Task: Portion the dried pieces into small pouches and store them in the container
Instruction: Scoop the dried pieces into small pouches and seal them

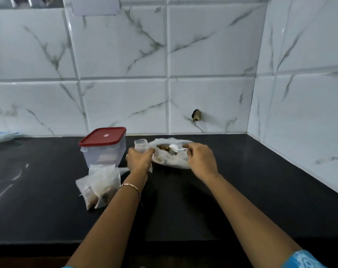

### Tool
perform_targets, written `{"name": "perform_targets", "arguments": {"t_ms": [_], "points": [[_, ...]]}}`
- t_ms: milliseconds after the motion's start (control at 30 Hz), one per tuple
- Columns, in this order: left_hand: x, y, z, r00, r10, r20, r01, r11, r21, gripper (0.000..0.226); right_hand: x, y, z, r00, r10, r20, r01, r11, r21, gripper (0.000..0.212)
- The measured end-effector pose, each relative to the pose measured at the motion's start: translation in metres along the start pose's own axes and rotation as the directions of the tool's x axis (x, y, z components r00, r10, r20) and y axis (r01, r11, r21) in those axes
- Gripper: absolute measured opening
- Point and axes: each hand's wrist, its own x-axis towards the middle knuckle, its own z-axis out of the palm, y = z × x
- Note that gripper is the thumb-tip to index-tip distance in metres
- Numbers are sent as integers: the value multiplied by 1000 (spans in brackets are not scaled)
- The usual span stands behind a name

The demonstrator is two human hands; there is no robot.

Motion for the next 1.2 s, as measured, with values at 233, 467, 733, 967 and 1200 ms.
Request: {"name": "perform_targets", "arguments": {"t_ms": [233,467,733,967,1200], "points": [[35,-11,27,1000,2,5,-3,979,203,61,41,5,46,946,-121,301,193,956,-220,27],[53,-19,29,999,35,18,-38,954,298,49,74,-12,62,885,-265,382,401,851,-340,12],[58,-19,26,999,47,4,-46,965,260,36,93,-9,76,864,-302,403,439,845,-307,16],[55,-19,25,998,64,-10,-58,952,301,38,106,-4,44,817,-351,456,479,855,-200,28],[55,-18,25,999,34,28,-41,950,309,42,98,-12,44,829,-345,440,511,786,-347,20]]}}
